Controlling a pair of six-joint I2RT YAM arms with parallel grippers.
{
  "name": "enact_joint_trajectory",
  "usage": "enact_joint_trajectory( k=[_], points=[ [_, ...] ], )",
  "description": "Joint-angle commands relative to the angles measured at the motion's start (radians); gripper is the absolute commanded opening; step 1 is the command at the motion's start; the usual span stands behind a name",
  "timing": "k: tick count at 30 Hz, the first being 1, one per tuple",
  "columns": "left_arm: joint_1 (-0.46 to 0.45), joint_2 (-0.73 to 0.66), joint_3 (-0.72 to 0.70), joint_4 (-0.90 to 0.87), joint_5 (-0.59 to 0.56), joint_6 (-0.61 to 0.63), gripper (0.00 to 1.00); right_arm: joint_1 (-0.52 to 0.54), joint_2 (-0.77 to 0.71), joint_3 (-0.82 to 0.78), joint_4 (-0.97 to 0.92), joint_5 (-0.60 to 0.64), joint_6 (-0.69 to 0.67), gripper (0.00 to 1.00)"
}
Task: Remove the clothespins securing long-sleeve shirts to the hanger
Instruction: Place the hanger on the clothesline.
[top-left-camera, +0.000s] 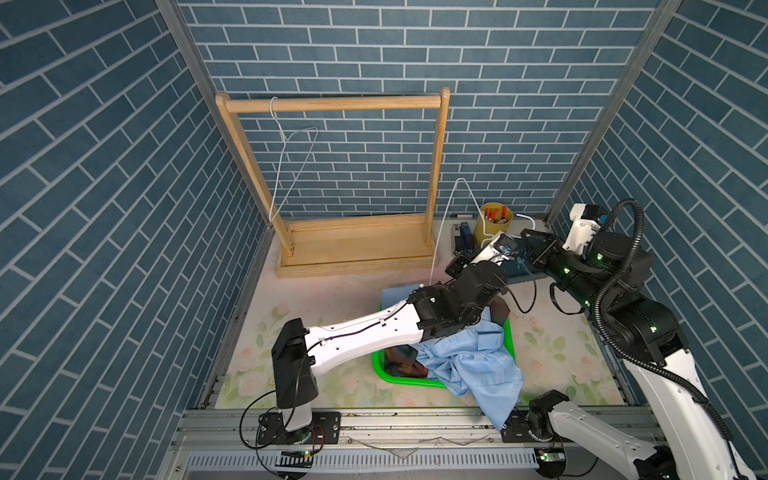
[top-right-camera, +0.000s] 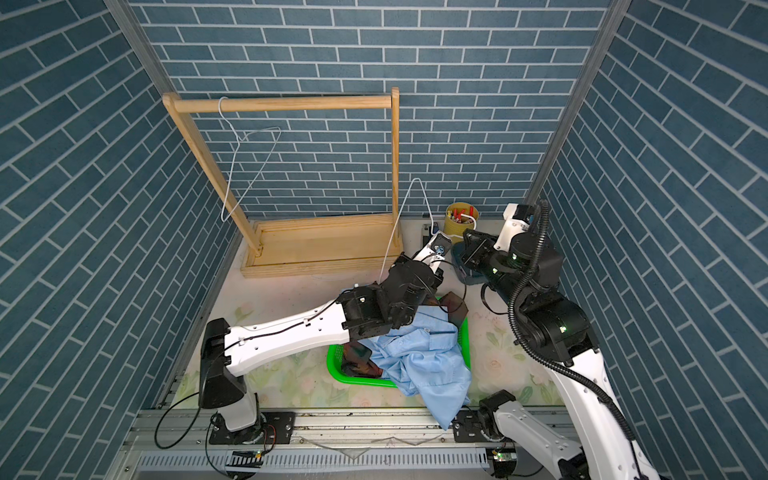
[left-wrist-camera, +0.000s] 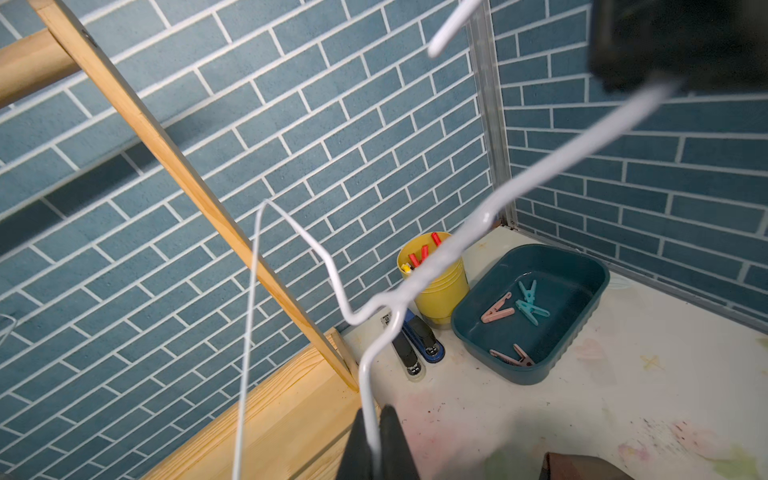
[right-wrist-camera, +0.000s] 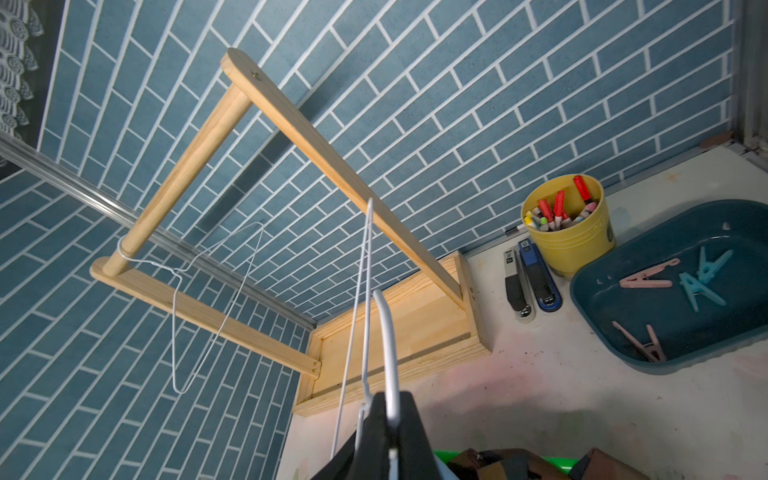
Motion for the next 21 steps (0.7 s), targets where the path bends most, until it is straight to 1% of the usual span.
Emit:
enact_joint_trajectory(
  k=[1,3,7,9,10,18,19,21],
  points=[
    [0.056,-0.106,-0.044,-0.032,-0.049,-0.097,0.0,-0.026,-0.017,-0.018,-0.055,0.129,-0.083,0.0],
    [0.064,-0.122,-0.051,-0.057,-0.034,-0.112,0.0,-0.027,-0.017,-0.026,-0.034,0.108,-0.079,0.0],
    [0.071,-0.115,-0.039,-0.093,-0.027,-0.094,0.0,-0.026,-0.011,-0.027,-0.022,0.075,-0.074,0.0],
    [0.075,-0.097,-0.017,-0.122,-0.034,-0.079,0.0,-0.026,-0.015,-0.028,-0.016,0.062,-0.067,0.09],
    [0.074,-0.089,-0.007,-0.135,-0.042,-0.073,0.0,-0.025,-0.015,-0.027,-0.013,0.054,-0.067,0.12],
    [0.076,0.0,0.07,-0.223,-0.073,-0.019,0.0,-0.026,-0.024,-0.032,0.019,-0.002,-0.044,0.58],
    [0.078,0.005,0.071,-0.224,-0.07,-0.019,0.0,-0.026,-0.023,-0.032,0.026,-0.015,-0.044,0.63],
    [0.084,0.011,0.074,-0.237,-0.065,-0.031,0.0,-0.026,-0.025,-0.037,0.044,-0.031,-0.042,0.68]
  ],
)
